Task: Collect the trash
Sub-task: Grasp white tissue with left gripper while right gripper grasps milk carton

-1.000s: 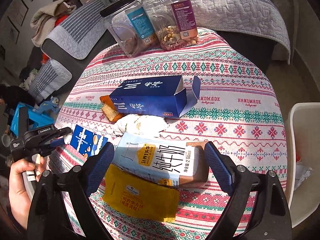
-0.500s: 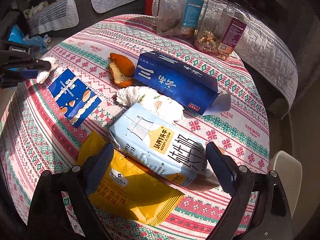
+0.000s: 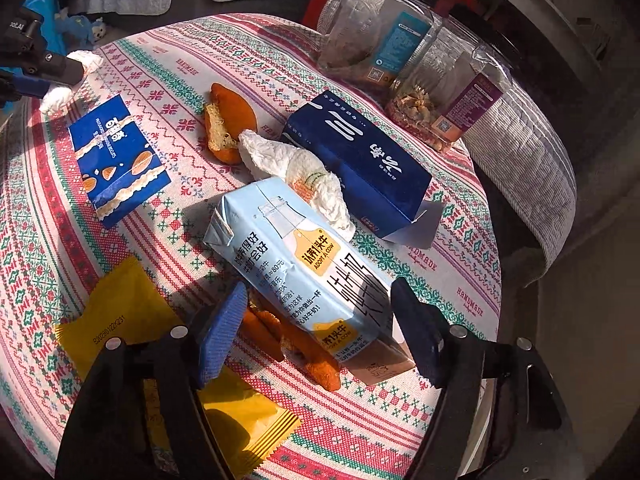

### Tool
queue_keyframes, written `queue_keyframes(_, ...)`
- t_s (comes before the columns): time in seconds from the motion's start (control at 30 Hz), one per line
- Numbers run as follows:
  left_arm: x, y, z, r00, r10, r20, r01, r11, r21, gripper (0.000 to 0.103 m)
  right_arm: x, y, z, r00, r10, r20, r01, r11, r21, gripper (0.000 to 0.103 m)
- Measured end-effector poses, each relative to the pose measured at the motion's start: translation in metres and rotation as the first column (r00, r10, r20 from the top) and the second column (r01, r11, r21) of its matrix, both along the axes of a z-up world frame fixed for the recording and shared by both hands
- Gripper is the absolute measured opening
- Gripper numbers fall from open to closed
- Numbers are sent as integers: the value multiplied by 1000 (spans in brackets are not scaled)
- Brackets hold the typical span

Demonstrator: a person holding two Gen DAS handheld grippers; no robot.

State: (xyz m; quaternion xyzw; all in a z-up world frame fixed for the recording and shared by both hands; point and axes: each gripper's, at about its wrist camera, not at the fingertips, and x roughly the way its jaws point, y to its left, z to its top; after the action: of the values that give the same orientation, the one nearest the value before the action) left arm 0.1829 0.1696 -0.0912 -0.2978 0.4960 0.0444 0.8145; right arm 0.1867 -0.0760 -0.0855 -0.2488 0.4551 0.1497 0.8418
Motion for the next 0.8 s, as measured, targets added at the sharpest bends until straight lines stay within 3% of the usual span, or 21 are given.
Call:
queue_keyframes(0.1,-5,-1,8,1000,-11,22,11,1000,-6,29,2,-11,13,998,-19,-58,26,993,119,33)
queue_keyframes(0.2,-8,-5,15,999,-22,44,22,1000,-5,29,4,-17,13,996,-47,-72,57,988,142,26)
queue_keyframes(0.33,-14,-9,24,997,-37,68,38,999,-11,29,0,-21,28,991,-48,-124,82,957,280,26)
queue_keyframes(0.57,-21,-21,43,991,-73,111,74,997,-8,29,-5,-38,40,978,-120,-172,177,912,369,25)
queue_keyframes(0.8,-21,-52,53,984,-129,123,118,988,95,29,-12,-59,57,972,-169,-165,225,875,428,25)
